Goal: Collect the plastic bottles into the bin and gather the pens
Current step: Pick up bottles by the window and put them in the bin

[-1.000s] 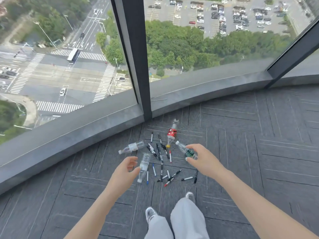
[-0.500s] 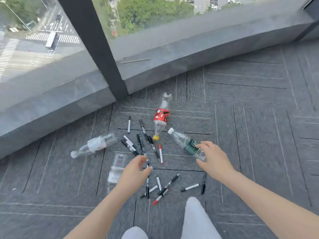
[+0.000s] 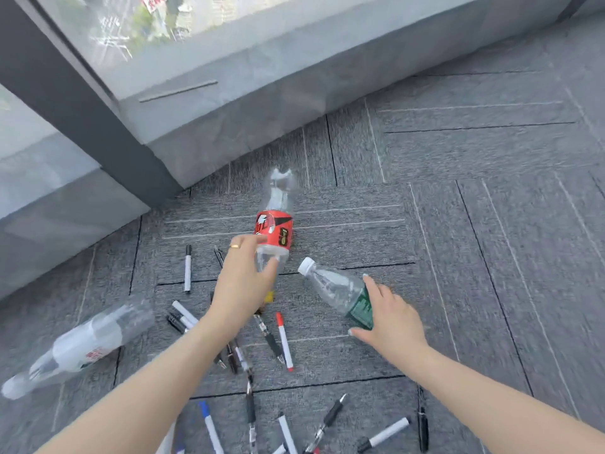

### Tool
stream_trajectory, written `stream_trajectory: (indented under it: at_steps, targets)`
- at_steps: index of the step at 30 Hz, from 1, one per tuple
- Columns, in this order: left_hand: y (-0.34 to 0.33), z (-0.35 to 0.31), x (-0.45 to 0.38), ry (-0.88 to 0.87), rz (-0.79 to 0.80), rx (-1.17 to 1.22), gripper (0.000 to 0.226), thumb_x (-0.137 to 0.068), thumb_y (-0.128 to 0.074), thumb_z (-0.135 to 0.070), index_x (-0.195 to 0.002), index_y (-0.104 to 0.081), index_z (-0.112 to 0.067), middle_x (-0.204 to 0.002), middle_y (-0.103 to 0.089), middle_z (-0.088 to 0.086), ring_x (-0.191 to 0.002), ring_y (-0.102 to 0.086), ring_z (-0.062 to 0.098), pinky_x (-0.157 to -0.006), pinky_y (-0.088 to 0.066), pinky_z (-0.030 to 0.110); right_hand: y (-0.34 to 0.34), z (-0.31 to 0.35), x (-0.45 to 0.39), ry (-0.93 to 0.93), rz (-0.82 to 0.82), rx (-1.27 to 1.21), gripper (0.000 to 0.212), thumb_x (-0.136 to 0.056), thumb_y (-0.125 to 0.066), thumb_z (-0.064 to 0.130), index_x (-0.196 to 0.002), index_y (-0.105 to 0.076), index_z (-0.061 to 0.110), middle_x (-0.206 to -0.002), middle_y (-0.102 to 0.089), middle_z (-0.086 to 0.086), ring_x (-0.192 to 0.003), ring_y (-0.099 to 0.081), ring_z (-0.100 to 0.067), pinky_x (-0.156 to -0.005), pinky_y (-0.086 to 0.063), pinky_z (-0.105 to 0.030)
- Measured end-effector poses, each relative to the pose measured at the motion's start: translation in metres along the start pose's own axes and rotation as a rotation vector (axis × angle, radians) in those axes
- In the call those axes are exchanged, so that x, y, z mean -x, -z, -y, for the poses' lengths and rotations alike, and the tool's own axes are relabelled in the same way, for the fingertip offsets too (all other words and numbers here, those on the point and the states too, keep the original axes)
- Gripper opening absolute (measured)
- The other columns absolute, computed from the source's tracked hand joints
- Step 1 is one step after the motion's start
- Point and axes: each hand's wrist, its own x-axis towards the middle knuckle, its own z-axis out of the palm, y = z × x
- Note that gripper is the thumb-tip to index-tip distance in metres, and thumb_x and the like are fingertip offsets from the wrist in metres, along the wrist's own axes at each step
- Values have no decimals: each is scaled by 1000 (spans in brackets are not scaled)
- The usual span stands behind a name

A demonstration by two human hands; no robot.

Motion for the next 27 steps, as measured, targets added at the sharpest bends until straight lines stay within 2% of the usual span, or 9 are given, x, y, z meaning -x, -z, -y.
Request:
stream_trajectory:
  at_steps: [4, 8, 11, 14, 16, 18, 20, 22, 27]
  targets:
    - [-12, -24, -55, -116, -186, -165, 44, -86, -58, -26, -127, -48, -12, -134, -43, 7, -113, -51, 29, -95, -39, 41, 0, -6, -10, 21, -7, -19, 102, -76, -56, 67, -150, -1, 23, -138, -43, 3, -119, -50, -18, -89, -49, -30]
    - [-26, -41, -92, -73, -234, -268, 65, -86, -55, -38, -141, -31, -14, -150, -26, 9, -134, -31, 31, -111, -21, 52, -3, -6, -12, 22, -18, -76, 96, -76, -59, 64, -148, -9, 24, -137, -42, 4, -121, -48, -17, -92, -48, -31]
    - [-31, -44, -110, 66, -180, -256, 87, -81, -55, -56, -147, -14, -17, -154, -14, 8, -140, -18, 32, -111, -12, 58, -4, -7, -12, 28, -35, -89, 93, -78, -60, 61, -147, -11, 23, -137, -42, 3, -121, -48, -18, -94, -47, -32]
    - [-35, -38, -119, 240, -103, -250, 106, -71, -55, -71, -149, -1, -21, -157, -6, 11, -142, -13, 34, -109, -14, 62, -4, -7, -9, 21, -19, -103, 92, -78, -62, 58, -147, -11, 24, -136, -42, 2, -120, -48, -19, -94, -46, -33]
    - [-38, -28, -122, 343, -58, -218, 114, -67, -57, -74, -149, 5, -22, -156, -9, 14, -141, -17, 35, -108, -20, 62, -4, -5, -6, 6, 0, -155, 91, -77, -64, 55, -146, -12, 25, -135, -43, 4, -119, -48, -18, -94, -46, -33]
    - [-44, -13, -125, 412, 12, -130, 120, -64, -61, -72, -148, 10, -24, -153, -21, 17, -137, -27, 38, -106, -29, 59, -2, -3, -2, -3, -2, -230, 87, -76, -65, 54, -144, -16, 28, -130, -46, 7, -115, -50, -16, -91, -47, -33]
    - [-48, -5, -124, 432, 52, -50, 121, -63, -66, -67, -147, 10, -24, -147, -35, 17, -128, -41, 39, -101, -38, 55, 2, -2, 1, 13, -22, -253, 82, -76, -65, 53, -140, -20, 30, -125, -48, 9, -112, -51, -15, -87, -47, -32]
    - [-49, -5, -121, 411, 35, 10, 115, -69, -68, -57, -148, 5, -19, -143, -40, 17, -124, -47, 38, -97, -44, 49, 7, -2, 4, 30, -27, -247, 80, -75, -66, 53, -138, -21, 31, -124, -48, 10, -110, -51, -14, -87, -48, -31]
    - [-38, -3, -113, 370, 12, 88, 87, -75, -68, -50, -136, -26, -6, -129, -51, 15, -110, -54, 33, -79, -46, 39, 18, -7, 9, 13, -39, -231, 85, -74, -66, 53, -142, -19, 32, -126, -46, 12, -111, -50, -11, -91, -46, -29]
